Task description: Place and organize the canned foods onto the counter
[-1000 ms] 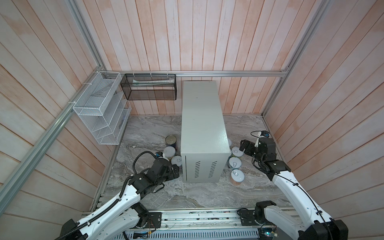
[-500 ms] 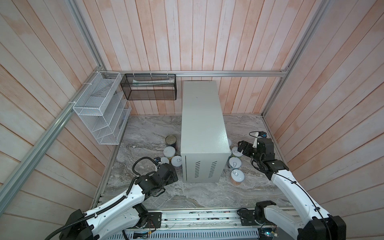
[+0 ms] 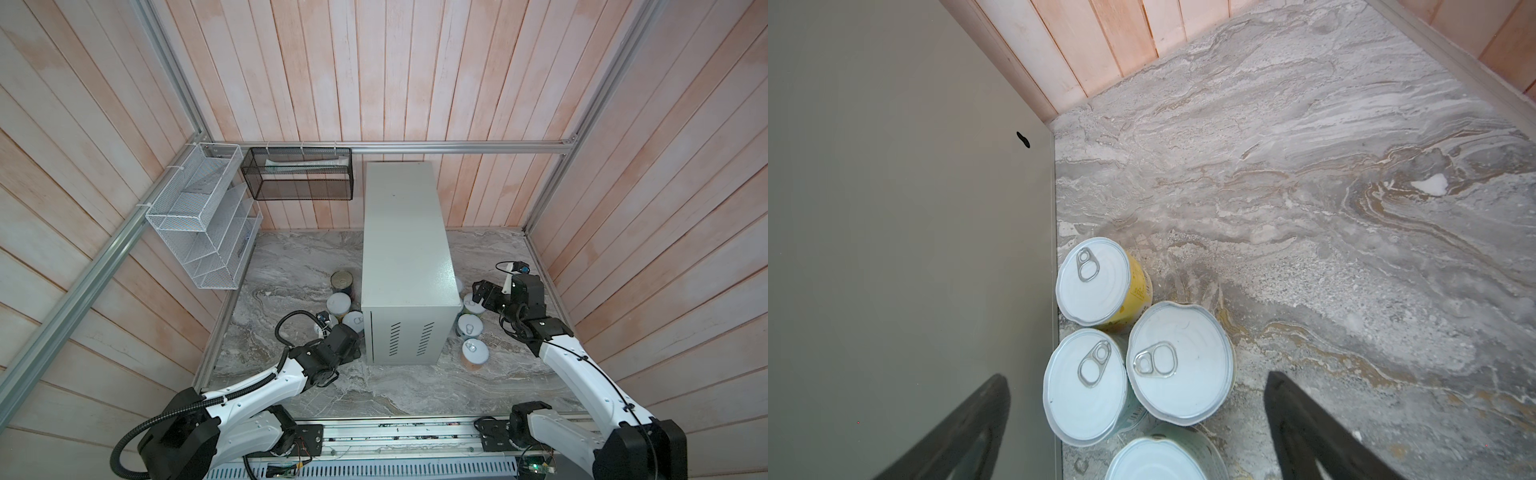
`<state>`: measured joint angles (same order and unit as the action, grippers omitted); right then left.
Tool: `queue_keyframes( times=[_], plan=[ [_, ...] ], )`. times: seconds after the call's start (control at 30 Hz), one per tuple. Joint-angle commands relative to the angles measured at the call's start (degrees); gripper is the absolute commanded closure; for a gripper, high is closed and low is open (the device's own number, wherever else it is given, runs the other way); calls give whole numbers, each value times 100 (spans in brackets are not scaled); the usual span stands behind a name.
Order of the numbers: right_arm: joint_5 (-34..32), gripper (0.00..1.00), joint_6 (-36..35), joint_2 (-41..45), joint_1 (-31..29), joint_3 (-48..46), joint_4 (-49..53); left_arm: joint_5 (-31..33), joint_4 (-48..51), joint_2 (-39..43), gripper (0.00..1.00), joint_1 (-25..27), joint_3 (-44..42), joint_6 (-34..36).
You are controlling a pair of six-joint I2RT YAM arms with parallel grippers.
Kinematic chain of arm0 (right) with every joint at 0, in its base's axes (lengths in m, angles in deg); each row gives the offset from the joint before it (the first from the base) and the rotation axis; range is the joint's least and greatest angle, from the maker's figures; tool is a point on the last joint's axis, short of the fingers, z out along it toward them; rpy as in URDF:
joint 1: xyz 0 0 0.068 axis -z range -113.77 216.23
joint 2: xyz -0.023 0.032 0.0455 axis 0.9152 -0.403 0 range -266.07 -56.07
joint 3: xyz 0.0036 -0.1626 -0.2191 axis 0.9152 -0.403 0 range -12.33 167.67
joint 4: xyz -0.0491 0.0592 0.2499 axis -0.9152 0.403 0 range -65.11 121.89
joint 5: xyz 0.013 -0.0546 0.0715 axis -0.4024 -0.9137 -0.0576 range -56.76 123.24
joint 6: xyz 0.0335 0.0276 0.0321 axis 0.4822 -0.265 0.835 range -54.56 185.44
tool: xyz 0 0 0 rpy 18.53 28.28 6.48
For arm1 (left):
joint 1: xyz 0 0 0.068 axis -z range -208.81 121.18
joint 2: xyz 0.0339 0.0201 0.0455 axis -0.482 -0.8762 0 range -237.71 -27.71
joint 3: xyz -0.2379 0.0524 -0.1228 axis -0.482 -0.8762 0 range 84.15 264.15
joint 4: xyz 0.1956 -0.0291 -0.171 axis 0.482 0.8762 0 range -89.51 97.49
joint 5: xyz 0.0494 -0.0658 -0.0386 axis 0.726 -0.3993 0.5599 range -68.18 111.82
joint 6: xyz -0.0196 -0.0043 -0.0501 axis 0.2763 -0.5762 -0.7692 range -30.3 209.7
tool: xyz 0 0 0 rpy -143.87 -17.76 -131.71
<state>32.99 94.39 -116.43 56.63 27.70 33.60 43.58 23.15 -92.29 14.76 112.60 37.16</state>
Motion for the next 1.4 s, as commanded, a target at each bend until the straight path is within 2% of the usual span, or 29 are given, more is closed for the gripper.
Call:
queue_keyframes(
  times=[0.0,0.33,0.6,0.8,0.9,0.93,1.03,1.07,1.2,1.37],
  plan=[
    [84,5,25,-63,38,-91,-112,307,-332,-59,6,16,-167,-11],
    [218,8,102,-203,46,-239,-311,447,-656,-192,9,15,-497,-135],
    [223,9,113,-228,42,-373,-414,627,-852,-611,11,18,-362,-29],
    [219,10,94,-193,46,-447,-475,520,-995,-820,19,19,-430,-208],
    [232,10,111,-180,41,-499,-523,450,-1004,-820,37,20,-513,-279],
    [227,10,111,-185,46,-516,-532,437,-983,-806,46,32,-524,-287],
    [237,10,111,-214,44,-540,-568,426,-910,-728,87,24,-575,-288],
    [228,10,111,-227,41,-549,-574,425,-875,-695,97,18,-577,-284],
    [242,10,128,-223,45,-586,-606,343,-438,-481,100,37,-397,-234],
    [264,10,146,-140,52,-619,-581,154,641,242,100,37,104,-89]
  ],
)
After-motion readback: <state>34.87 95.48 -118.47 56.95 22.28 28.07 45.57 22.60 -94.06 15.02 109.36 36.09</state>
